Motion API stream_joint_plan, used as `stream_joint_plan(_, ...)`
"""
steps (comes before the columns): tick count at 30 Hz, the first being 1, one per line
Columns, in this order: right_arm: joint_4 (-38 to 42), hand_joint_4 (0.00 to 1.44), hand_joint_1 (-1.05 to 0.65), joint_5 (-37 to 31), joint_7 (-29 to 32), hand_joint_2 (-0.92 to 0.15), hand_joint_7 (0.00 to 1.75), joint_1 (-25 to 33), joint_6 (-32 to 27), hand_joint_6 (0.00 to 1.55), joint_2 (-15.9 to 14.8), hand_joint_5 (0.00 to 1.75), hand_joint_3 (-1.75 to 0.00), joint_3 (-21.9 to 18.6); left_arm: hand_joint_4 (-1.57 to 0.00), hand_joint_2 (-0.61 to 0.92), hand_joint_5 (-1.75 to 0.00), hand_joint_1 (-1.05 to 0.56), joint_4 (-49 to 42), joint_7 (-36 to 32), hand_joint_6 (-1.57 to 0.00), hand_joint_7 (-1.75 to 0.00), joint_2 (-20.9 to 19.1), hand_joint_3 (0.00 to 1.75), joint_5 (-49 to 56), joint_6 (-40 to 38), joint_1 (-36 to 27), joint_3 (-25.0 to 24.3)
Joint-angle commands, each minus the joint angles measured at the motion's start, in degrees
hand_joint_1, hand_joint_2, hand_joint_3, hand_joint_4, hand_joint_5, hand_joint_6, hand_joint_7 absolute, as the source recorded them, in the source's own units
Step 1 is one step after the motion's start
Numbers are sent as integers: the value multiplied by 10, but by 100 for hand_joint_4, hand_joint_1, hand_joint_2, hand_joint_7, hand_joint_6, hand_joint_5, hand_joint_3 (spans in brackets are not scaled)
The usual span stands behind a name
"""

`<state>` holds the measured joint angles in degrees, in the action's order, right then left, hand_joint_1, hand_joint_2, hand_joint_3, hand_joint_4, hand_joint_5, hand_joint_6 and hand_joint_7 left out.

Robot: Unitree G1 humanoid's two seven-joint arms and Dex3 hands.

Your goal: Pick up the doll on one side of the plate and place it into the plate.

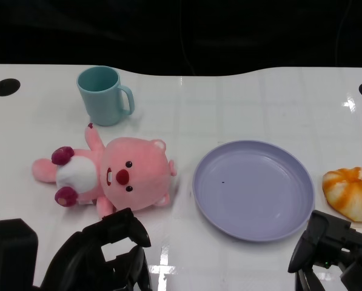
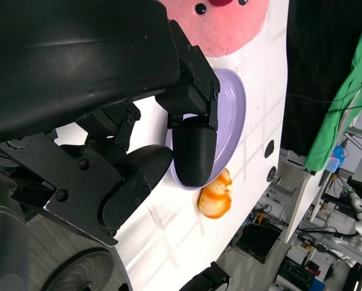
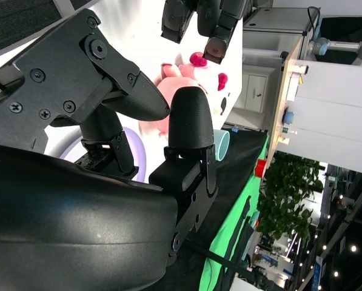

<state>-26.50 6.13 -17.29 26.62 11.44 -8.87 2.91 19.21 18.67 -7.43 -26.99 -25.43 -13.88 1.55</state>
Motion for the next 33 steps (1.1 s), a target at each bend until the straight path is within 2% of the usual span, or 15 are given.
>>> stream_joint_plan(1,-3,73,-21,2,2,-38,152,1,1,64,-5,174,-144,-2,-84,42,-175,-22,1,1,-68,-167,-8,131,5,0,6,-5)
stream_joint_plan(29,-9,72,-19,1,7,-38,153,0,-7,63,-3,175,-145,4,-84,42,-175,-22,-4,4,-69,-164,-11,131,5,3,10,-9)
stream_joint_plan(33,-9,72,-19,-2,9,-38,154,-1,-4,63,-3,175,-145,5,-83,44,-174,-21,-5,1,-73,-155,-8,128,4,5,11,-12)
